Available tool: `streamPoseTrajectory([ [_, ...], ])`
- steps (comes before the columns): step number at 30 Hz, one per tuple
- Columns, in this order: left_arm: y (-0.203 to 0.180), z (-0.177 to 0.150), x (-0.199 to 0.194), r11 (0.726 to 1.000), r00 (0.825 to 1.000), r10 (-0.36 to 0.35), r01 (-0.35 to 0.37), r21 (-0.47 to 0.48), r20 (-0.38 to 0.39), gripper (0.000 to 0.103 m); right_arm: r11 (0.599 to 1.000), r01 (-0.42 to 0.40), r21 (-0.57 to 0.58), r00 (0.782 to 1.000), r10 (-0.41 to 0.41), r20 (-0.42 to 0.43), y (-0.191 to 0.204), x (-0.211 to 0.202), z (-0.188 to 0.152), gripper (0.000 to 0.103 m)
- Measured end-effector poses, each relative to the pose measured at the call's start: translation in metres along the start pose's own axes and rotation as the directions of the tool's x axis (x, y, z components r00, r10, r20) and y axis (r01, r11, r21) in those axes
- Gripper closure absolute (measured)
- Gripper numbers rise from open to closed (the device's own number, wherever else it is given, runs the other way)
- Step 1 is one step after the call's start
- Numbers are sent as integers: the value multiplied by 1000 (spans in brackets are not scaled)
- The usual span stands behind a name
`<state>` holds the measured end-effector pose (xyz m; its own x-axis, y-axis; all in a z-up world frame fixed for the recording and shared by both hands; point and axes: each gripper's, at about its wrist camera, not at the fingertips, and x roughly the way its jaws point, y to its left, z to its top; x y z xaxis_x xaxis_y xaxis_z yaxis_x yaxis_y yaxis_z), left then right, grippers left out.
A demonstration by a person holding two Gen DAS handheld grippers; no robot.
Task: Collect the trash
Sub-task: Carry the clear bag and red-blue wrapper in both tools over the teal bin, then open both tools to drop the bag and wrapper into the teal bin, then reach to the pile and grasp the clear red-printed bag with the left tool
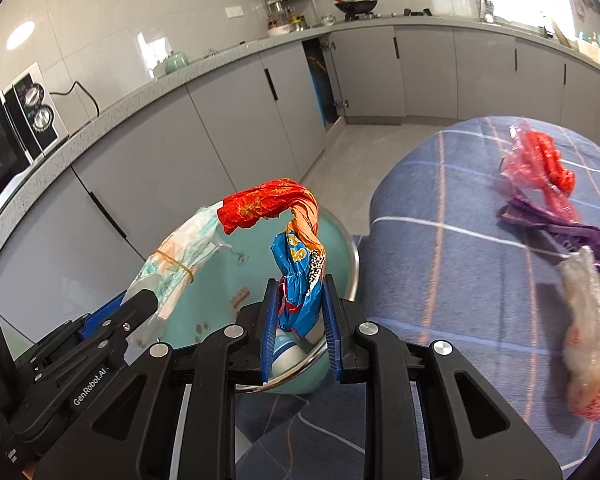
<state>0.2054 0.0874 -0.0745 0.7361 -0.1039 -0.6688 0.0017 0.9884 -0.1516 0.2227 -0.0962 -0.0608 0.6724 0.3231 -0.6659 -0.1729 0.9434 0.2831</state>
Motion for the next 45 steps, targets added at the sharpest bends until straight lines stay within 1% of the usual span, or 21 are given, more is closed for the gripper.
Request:
streamPoseTrajectory([
  [13, 10, -4, 24, 999, 997, 36, -36, -11, -71, 77, 1000, -1, -8, 998, 1, -69, 12, 41, -5, 80],
  [16, 12, -5, 28, 999, 996, 43, -44, -13, -84, 77, 1000, -5, -8, 997, 4, -81, 12, 48, -5, 79],
  [19, 12, -6, 30, 999, 994, 50, -51, -12, -93, 77, 1000, -29, -12, 995, 27, -98, 12, 56, -6, 73],
  [20, 11, -6, 30, 998, 994, 54, -55, -10, -96, 76, 999, -49, -10, 993, 48, -110, 13, 60, -7, 67],
  [21, 11, -6, 30, 998, 994, 58, -59, -8, -97, 76, 998, -55, -9, 992, 54, -116, 13, 61, -8, 64],
  [23, 11, -6, 30, 998, 993, 67, -68, -6, -99, 75, 999, -53, -4, 992, 52, -112, 11, 59, -9, 63],
  [24, 11, -6, 29, 997, 992, 72, -73, -6, -99, 74, 998, -55, 1, 993, 55, -107, 10, 56, -9, 61],
  [26, 10, -6, 27, 996, 992, 85, -86, -1, -96, 74, 998, -57, 9, 995, 57, -87, 7, 46, -7, 59],
  [27, 9, -6, 26, 996, 991, 91, -91, 2, -94, 71, 998, -55, 11, 996, 56, -77, 5, 42, -6, 59],
  [28, 8, -6, 25, 995, 991, 95, -95, 4, -90, 62, 999, -50, 15, 997, 51, -60, 2, 35, -4, 59],
  [29, 7, -5, 23, 995, 991, 100, -101, 3, -85, 56, 999, -47, 19, 998, 48, -50, 1, 32, -3, 58],
  [30, 5, -4, 21, 994, 991, 105, -105, 1, -80, 48, 999, -44, 28, 999, 45, -30, -3, 23, -1, 58],
  [32, 2, -3, 17, 993, 991, 118, -118, 7, -66, 45, 998, -42, 36, 999, 42, -8, -7, 14, 1, 57],
  [35, -4, -2, 11, 991, 990, 135, -135, 19, -48, 38, 998, -32, 51, 999, 31, 32, -18, -6, 3, 55],
  [37, -6, -1, 7, 991, 990, 134, -134, 11, -43, 33, 998, -23, 55, 998, 20, 52, -24, -17, 2, 55],
  [41, -16, 1, -1, 989, 989, 143, -142, 29, -23, 30, 999, -1, 49, 998, -2, 69, -29, -28, 0, 55],
  [45, -28, 2, -5, 989, 990, 141, -140, 46, -13, 29, 997, 15, 73, 996, -21, 90, -46, -45, -5, 55],
])
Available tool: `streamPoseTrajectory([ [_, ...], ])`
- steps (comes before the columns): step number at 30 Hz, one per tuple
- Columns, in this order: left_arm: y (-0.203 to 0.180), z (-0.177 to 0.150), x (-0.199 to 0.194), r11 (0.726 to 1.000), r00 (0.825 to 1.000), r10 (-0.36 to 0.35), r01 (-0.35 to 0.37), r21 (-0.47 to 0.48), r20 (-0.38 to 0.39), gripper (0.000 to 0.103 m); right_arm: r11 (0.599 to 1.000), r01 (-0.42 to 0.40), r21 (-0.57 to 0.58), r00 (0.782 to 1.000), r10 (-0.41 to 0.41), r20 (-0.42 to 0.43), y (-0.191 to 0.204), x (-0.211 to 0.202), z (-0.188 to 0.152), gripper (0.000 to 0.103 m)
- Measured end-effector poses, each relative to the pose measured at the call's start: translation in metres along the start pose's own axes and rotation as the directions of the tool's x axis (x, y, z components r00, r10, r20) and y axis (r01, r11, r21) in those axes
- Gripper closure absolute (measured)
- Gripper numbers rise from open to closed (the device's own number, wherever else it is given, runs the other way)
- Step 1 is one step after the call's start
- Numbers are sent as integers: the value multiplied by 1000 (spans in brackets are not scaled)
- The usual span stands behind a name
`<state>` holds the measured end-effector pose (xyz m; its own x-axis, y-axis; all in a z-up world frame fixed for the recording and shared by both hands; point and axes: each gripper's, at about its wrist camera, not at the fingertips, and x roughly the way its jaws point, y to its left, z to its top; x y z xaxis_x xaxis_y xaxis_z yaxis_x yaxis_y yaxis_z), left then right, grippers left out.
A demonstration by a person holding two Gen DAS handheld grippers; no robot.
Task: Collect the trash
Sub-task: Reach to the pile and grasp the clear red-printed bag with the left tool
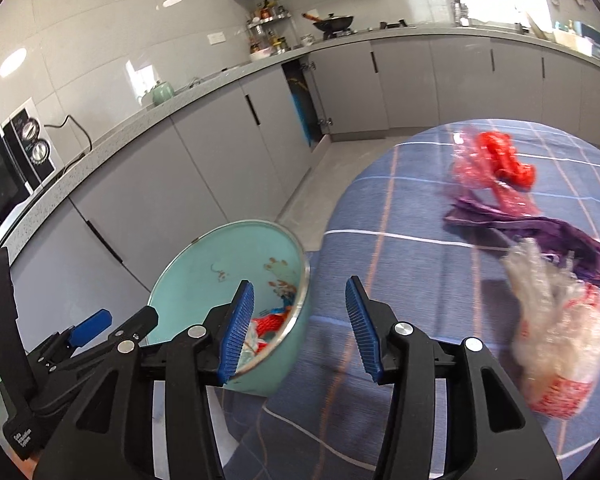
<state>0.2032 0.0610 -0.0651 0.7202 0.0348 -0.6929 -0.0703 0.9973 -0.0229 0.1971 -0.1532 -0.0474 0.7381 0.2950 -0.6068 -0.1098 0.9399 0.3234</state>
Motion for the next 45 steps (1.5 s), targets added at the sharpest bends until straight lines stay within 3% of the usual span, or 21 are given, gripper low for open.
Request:
streamPoseTrajectory([
  [6, -22, 1, -8, 999, 1000, -21, 21, 31, 9, 28, 999, 22, 40, 999, -23, 32, -25, -22, 0, 55],
  [10, -38, 1, -14, 999, 999, -38, 38, 35, 14, 19, 997, 41, 65, 998, -44, 45, -41, -33, -1, 53],
  [15, -56, 2, -20, 996, 998, -66, 65, 58, 23, 18, 993, 64, 104, 995, -72, 71, -64, -53, -1, 52],
  [24, -99, -8, -24, 980, 986, -168, 167, 110, 3, 18, 963, 176, 207, 975, -199, 100, -125, -95, -15, 48],
  [36, -177, -23, -36, 919, 946, -321, 321, 229, -37, 19, 912, 275, 303, 944, -316, 94, -186, -129, -33, 48],
  [45, -230, -38, -50, 850, 906, -417, 417, 322, -71, 19, 892, 301, 338, 933, -348, 88, -215, -143, -41, 48],
])
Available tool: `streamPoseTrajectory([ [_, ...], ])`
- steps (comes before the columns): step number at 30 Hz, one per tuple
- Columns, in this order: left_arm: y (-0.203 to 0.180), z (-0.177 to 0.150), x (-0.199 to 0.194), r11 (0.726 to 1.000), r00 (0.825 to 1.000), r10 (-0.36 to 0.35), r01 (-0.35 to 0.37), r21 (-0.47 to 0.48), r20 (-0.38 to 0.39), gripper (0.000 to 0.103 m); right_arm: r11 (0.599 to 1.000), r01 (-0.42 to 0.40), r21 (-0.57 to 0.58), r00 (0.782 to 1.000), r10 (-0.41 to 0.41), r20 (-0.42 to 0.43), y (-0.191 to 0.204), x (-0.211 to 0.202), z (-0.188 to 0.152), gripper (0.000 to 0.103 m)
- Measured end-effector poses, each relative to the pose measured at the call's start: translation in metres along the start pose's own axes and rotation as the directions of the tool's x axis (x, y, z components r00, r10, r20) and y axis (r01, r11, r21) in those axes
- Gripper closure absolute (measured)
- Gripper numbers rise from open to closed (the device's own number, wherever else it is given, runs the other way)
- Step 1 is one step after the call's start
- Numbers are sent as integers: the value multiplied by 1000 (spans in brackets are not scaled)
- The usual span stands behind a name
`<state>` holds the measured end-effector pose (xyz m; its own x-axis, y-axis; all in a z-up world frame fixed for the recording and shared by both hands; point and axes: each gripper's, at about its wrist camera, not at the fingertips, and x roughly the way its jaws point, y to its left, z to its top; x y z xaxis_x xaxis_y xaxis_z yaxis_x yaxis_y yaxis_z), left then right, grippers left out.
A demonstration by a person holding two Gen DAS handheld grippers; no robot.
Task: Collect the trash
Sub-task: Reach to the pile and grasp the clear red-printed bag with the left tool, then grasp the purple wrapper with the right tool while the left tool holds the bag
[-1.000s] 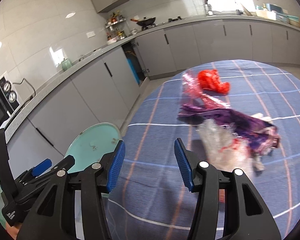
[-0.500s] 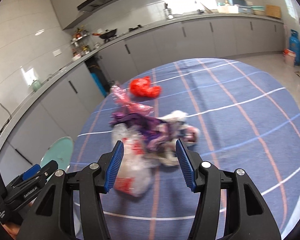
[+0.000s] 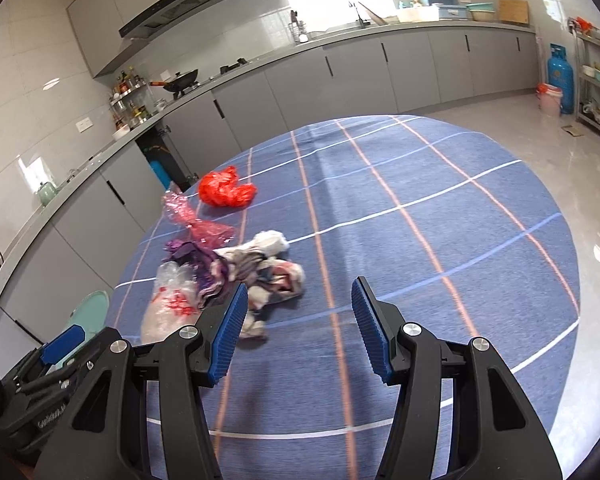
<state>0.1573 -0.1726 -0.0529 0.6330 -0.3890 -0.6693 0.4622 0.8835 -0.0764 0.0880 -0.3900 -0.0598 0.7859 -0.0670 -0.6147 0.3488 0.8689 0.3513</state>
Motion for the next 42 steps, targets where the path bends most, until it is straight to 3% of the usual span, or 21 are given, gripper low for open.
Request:
streamPoseTrajectory([
  [8, -37, 3, 21, 996, 997, -79, 80, 40, -16, 20, 999, 25, 35, 1000, -25, 0, -25, 0, 3, 48],
  [13, -48, -5, 40, 994, 995, -74, 78, 73, -60, 42, 999, 27, 40, 1000, -27, -1, -29, -1, 4, 49],
  [19, -27, -7, 44, 996, 994, -91, 92, 20, -69, 64, 999, 25, 39, 1000, -25, -9, -27, 4, 7, 49],
  [24, -8, -6, 30, 998, 998, -61, 61, 21, -27, 66, 1000, 10, 10, 1000, -10, -6, -14, 7, 13, 49],
  [32, 37, 3, 3, 998, 999, -8, 11, -59, 39, 66, 994, -67, -84, 998, 68, 2, 32, 22, 31, 49],
  [38, 63, 5, -12, 994, 997, 34, -27, -108, 69, 66, 975, -101, -199, 994, 90, -64, 70, 65, 41, 49],
  [40, 69, 4, -15, 993, 996, 45, -36, -116, 73, 66, 969, -94, -230, 993, 74, -94, 79, 80, 39, 52],
  [42, 75, 4, -17, 991, 996, 53, -43, -125, 72, 66, 964, -94, -248, 988, 60, -141, 84, 94, 33, 62],
])
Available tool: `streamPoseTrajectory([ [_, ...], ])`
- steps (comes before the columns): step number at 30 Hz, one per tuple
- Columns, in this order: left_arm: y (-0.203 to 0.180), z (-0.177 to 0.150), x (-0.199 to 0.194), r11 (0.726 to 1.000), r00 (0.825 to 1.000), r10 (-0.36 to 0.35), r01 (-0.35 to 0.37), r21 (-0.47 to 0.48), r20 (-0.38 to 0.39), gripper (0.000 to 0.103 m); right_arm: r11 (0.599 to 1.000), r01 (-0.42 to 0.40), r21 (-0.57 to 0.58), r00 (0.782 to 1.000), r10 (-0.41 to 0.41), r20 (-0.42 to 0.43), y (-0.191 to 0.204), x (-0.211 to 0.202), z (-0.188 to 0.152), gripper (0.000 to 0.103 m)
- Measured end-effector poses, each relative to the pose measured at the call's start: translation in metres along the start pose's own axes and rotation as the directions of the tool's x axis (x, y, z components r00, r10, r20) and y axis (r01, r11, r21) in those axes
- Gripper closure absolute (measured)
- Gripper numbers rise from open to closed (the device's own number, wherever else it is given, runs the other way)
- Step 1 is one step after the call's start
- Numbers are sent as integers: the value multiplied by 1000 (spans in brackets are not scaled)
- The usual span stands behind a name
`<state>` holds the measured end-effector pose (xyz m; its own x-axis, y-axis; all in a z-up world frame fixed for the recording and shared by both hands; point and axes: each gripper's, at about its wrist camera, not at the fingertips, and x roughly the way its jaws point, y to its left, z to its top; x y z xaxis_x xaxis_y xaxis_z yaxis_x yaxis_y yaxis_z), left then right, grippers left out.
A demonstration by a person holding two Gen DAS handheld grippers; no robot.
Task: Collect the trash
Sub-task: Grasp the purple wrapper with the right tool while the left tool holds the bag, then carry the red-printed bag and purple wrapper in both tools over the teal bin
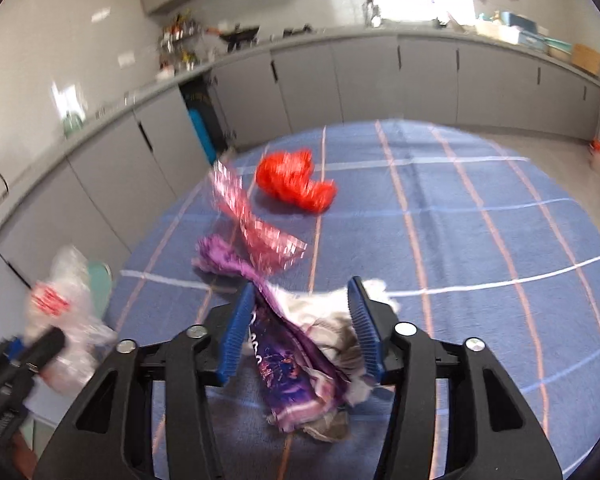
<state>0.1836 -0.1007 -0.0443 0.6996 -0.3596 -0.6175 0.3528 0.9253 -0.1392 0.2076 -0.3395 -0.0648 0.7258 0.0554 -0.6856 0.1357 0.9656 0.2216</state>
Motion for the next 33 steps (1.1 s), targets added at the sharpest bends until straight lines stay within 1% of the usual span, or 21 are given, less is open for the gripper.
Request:
streamPoseTrajectory([
  [1, 4, 0, -1, 1000, 1000, 3, -3, -8, -1, 66, 1000, -1, -1, 1000, 1, -20, 1, 6, -2, 65],
  [2, 5, 0, -1, 1000, 1000, 5, -5, -12, 0, 66, 1000, 5, -5, 999, -5, -35, 3, 10, -4, 71],
  [4, 10, 0, 0, 1000, 1000, 6, -5, -20, 3, 66, 1000, 20, -25, 999, -21, -31, 7, 11, -7, 78],
  [6, 12, 0, 0, 1000, 1000, 5, -5, -28, 3, 66, 999, 20, -27, 999, -21, -25, 8, 8, -9, 93],
  [8, 14, -2, -1, 999, 1000, -2, 2, -36, 5, 66, 1000, 14, -22, 1000, -15, -19, 10, 3, -11, 97],
  [10, 15, -2, -3, 999, 1000, -8, 8, -38, 13, 66, 1000, 11, -19, 1000, -11, -3, 12, -3, -11, 98],
  [14, 19, -2, -7, 999, 1000, -14, 15, -52, 25, 66, 1000, -22, 3, 999, 22, 42, 20, -24, -10, 98],
  [17, 24, -3, -10, 998, 999, -13, 15, -60, 33, 66, 998, -62, 11, 995, 61, 83, 32, -41, -7, 98],
  [21, 33, -1, -16, 997, 999, -8, 11, -75, 48, 66, 994, -106, 9, 989, 105, 107, 49, -55, -4, 98],
  [26, 49, -2, -25, 995, 998, 15, -9, -104, 64, 66, 989, -149, 3, 982, 148, 114, 72, -59, -4, 98],
  [33, 76, -4, -38, 989, 995, 55, -43, -140, 81, 66, 980, -200, -23, 975, 201, 89, 109, -55, -12, 98],
])
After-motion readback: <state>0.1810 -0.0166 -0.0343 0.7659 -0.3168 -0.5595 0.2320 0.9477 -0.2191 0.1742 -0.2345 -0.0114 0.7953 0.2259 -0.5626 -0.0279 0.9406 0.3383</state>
